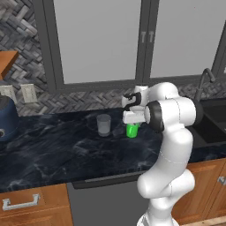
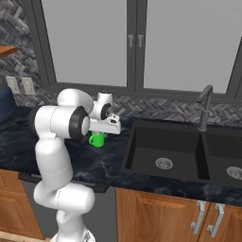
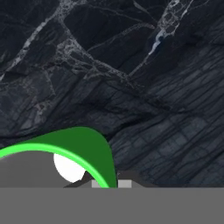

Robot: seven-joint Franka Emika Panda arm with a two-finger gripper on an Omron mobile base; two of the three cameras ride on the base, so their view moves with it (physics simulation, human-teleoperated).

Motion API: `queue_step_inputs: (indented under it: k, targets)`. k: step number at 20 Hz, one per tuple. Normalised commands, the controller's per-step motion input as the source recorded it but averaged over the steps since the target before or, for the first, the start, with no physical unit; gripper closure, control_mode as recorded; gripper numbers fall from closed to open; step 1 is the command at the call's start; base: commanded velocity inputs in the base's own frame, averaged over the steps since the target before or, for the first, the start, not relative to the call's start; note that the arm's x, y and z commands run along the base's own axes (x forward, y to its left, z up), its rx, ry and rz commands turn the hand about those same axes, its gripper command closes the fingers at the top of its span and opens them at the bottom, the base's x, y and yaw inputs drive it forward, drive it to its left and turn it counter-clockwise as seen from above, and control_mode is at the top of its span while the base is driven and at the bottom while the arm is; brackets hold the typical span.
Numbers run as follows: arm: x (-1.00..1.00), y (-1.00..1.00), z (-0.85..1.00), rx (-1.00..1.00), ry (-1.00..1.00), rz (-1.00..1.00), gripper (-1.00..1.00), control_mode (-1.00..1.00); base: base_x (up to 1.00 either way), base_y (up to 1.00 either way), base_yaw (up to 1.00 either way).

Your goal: Place the mug in the left basin and the glass cup in the right basin of the sink.

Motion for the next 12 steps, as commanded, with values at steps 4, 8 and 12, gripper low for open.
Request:
queue_step_inputs:
  k: [4,8,12]
  targets:
    - [-0.09,-0.01,0.11,0.00,0.00,0.00,1.00,-1.00,0.00,0.00,0.00]
    - [-0.04,0.00,0.16,0.00,0.00,0.00,1.00,-1.00,0.00,0.00,0.00]
    - [-0.01,0.00,0.16,0.00,0.00,0.00,1.00,-1.00,0.00,0.00,0.00]
